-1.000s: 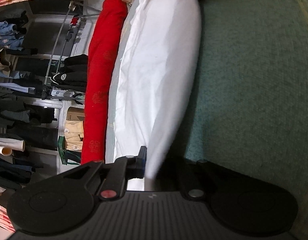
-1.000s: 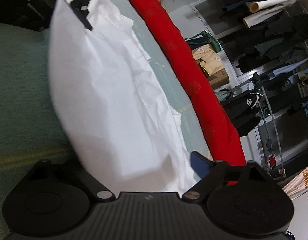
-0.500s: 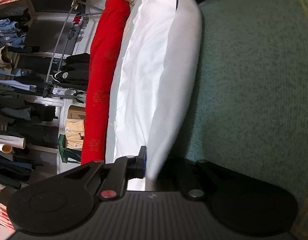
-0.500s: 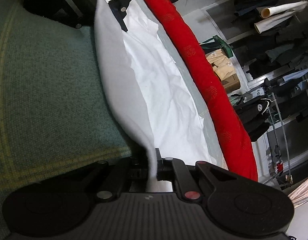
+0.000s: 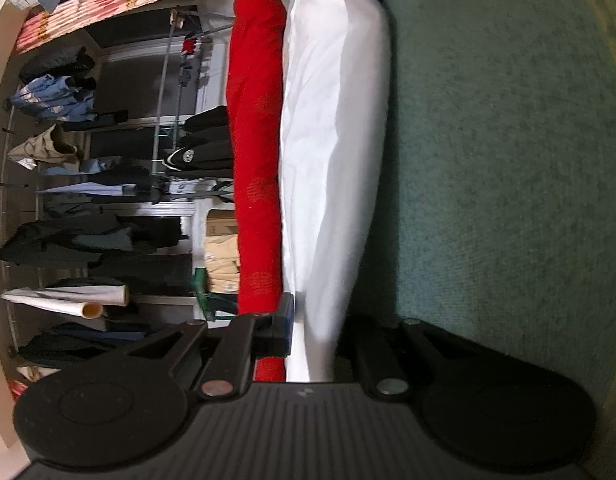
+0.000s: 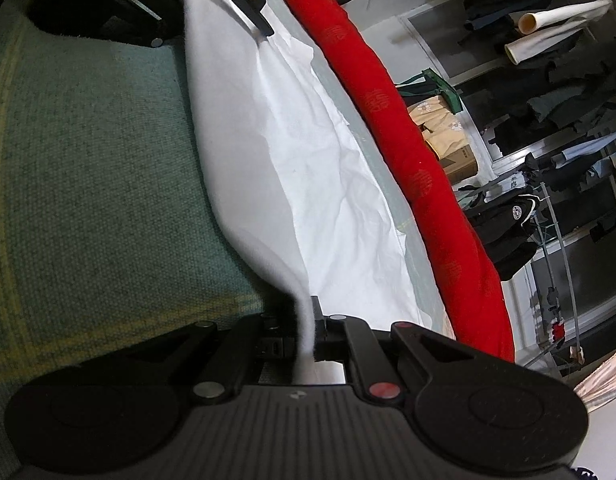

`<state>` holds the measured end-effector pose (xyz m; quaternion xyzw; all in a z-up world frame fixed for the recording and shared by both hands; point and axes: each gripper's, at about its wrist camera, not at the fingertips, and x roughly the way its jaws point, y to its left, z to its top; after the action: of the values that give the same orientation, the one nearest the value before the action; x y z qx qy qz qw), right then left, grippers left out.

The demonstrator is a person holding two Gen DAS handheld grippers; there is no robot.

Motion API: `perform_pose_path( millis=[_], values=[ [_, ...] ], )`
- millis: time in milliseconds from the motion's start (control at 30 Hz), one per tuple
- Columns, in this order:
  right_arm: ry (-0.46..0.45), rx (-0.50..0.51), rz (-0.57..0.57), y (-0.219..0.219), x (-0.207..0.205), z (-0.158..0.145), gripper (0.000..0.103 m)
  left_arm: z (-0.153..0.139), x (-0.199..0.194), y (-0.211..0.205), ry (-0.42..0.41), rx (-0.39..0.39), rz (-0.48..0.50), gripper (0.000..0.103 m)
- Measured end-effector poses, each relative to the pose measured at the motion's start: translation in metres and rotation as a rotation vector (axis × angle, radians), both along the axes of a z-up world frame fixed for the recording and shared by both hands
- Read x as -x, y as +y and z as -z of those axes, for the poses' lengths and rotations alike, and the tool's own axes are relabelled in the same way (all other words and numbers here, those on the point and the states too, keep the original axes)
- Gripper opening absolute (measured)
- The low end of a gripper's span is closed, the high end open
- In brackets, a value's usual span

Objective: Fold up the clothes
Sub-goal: 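Close both grippers on the folded edge and lift it over, then fold the gripped long edge over the white shirt with both grippers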

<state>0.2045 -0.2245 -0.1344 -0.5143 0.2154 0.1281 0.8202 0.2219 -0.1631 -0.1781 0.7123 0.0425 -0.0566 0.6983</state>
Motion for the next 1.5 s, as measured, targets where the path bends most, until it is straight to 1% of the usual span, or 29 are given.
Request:
perform_pose_path(
  millis=[100,200,233,333,467,533,667,733,800,867,967,1067,1133,1267,1367,1433,1500],
  values=[
    [-0.004,-0.001,0.000,-0.001,0.002,0.001,0.009,0.000,-0.003,-0.003,-0.003,-0.001,-0.005,0.008],
    [-0.004,0.000,0.000,-0.001,0.002,0.001,0.009,-0.002,-0.006,-0.004,0.020,0.020,-0.011,0.004],
    [-0.006,0.001,0.000,-0.001,0.003,0.001,0.009,-0.003,-0.006,-0.003,0.037,0.031,-0.015,0.002],
    [-0.005,0.013,-0.001,0.000,0.003,0.001,0.009,-0.007,-0.009,-0.001,0.094,0.057,-0.016,0.000],
    [0.011,0.048,-0.013,0.003,0.003,0.001,0.009,-0.013,-0.015,0.003,0.180,0.088,-0.007,0.000],
    [0.020,0.069,-0.021,0.004,0.002,0.001,0.009,-0.014,-0.014,0.007,0.201,0.101,0.001,0.000],
    [0.018,0.083,-0.022,0.006,0.001,0.001,0.009,-0.016,-0.012,0.015,0.212,0.170,0.018,0.000],
    [0.015,0.082,-0.021,0.006,0.001,0.001,0.009,-0.016,-0.011,0.013,0.204,0.158,0.016,0.000],
    [0.015,0.092,-0.022,0.006,0.001,0.001,0.009,-0.018,-0.011,0.012,0.214,0.145,0.013,0.000],
    [0.011,0.110,-0.023,0.007,0.003,0.001,0.009,-0.019,-0.011,0.012,0.231,0.133,0.011,0.000],
    [0.021,0.131,-0.028,0.009,0.001,0.001,0.009,-0.017,-0.009,0.011,0.232,0.111,0.008,0.000],
    [0.028,0.155,-0.033,0.010,0.001,0.000,0.008,-0.017,-0.007,0.012,0.237,0.105,0.009,0.000],
    [0.027,0.170,-0.037,0.010,0.001,0.000,0.008,-0.019,-0.006,0.014,0.245,0.085,0.018,0.000],
    [0.023,0.235,-0.072,0.010,0.004,-0.003,0.006,-0.022,-0.003,0.018,0.248,0.044,0.041,0.001],
    [0.033,0.273,-0.087,0.009,0.005,-0.006,0.006,-0.025,-0.002,0.021,0.247,0.036,0.055,0.001],
    [0.055,0.287,-0.077,0.010,0.001,-0.007,0.006,-0.023,-0.003,0.021,0.252,0.035,0.055,0.001],
    [0.056,0.294,-0.082,0.011,-0.001,-0.005,0.007,-0.019,-0.004,0.021,0.255,0.033,0.053,0.001]
  ],
)
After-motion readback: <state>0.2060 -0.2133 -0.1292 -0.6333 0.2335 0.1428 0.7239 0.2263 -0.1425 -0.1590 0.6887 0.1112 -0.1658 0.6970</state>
